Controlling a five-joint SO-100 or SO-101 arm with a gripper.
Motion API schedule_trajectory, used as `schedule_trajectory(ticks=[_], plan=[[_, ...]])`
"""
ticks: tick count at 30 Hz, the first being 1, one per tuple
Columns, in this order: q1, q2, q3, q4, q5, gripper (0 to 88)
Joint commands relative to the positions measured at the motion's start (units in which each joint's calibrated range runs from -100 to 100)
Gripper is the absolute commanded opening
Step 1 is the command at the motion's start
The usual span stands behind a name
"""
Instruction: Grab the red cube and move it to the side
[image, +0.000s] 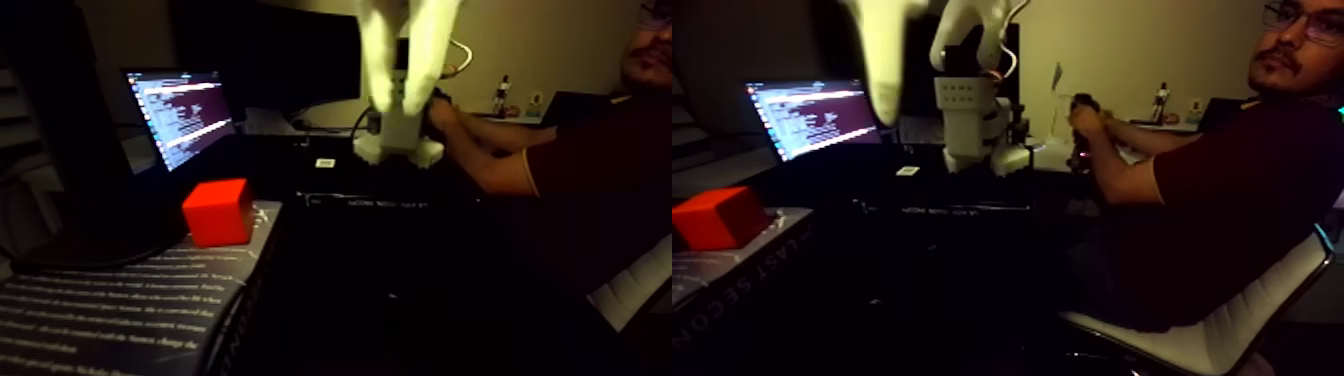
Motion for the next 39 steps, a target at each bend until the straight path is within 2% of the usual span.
schedule_trajectory(ticks=[1, 10, 18, 25, 39], plan=[[-5.4, -7.1, 8.4, -5.0, -5.5, 1.9], [-14.1, -28.4, 32.8, -19.6, -17.6, 0.6], [-13.2, -47.5, 47.5, -21.0, -25.8, 0.6], [-9.0, -56.2, 49.9, -17.8, -26.6, 0.6], [-8.9, -59.2, 50.3, -15.5, -26.4, 0.6]])
